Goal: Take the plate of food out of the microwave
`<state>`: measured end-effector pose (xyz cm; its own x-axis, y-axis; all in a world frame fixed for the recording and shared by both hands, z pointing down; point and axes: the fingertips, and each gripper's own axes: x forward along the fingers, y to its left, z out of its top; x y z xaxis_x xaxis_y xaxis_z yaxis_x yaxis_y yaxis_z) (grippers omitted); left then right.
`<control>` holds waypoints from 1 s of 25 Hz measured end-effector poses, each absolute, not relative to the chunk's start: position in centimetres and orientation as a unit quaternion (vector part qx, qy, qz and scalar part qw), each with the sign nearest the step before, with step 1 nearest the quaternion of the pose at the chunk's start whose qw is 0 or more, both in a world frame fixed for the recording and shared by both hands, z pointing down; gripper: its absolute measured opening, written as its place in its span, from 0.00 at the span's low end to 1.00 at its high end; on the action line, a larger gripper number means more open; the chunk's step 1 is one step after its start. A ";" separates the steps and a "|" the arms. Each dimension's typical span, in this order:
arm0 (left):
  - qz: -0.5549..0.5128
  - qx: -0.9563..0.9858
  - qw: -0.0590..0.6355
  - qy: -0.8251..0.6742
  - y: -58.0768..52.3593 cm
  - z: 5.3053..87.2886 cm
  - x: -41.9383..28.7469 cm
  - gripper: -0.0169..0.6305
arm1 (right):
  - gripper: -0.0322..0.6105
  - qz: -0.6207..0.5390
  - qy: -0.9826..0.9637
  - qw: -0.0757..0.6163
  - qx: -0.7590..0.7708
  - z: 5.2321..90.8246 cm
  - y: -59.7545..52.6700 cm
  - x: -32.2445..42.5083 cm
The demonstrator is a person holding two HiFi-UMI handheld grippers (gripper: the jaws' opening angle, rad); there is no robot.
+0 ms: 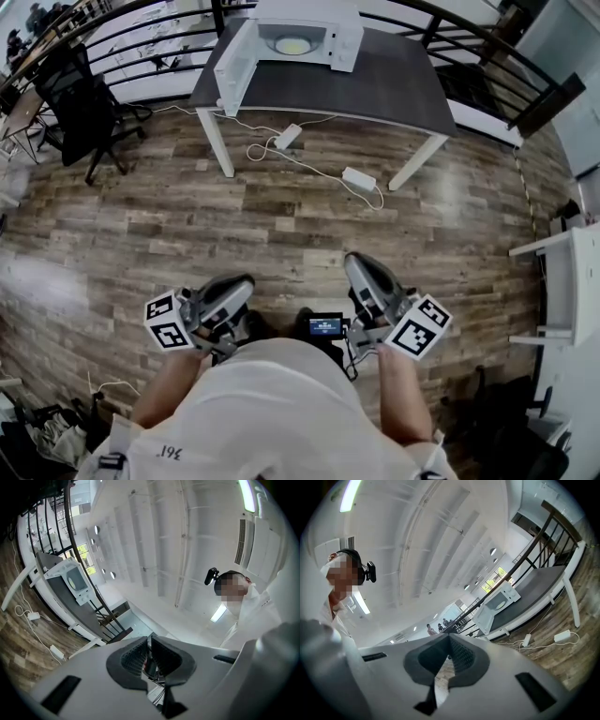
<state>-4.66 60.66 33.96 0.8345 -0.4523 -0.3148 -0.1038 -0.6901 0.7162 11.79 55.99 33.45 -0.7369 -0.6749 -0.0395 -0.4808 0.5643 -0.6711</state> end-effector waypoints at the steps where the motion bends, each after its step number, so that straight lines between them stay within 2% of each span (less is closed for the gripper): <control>1: -0.241 0.887 0.362 -0.157 60.6 34.0 -4.7 0.08 | 0.05 -0.328 0.872 0.147 -0.331 33.5 56.0 11.8; 10: -0.241 0.887 0.361 -0.157 60.6 33.9 -4.7 0.08 | 0.05 -0.321 0.875 0.139 -0.335 33.7 55.8 11.5; 16: -0.231 0.891 0.353 -0.168 60.3 34.1 -4.8 0.08 | 0.05 -0.271 0.896 0.116 -0.331 33.1 55.9 10.5; 19: -0.224 0.893 0.349 -0.177 60.2 34.3 -4.6 0.08 | 0.05 -0.265 0.902 0.105 -0.324 33.2 56.1 10.0; 21: -0.211 0.899 0.338 -0.182 59.9 34.5 -4.3 0.08 | 0.10 -0.260 0.905 0.097 -0.322 33.3 56.1 9.5; 25: -0.157 0.922 0.297 -0.192 59.0 34.7 -2.6 0.08 | 0.11 -0.222 0.937 0.032 -0.267 34.0 57.5 5.2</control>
<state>-2.60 58.96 34.74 0.8765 -0.4482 -0.1756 -0.2617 -0.7498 0.6077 5.22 57.50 34.04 -0.8557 -0.5142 0.0591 -0.4860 0.7591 -0.4331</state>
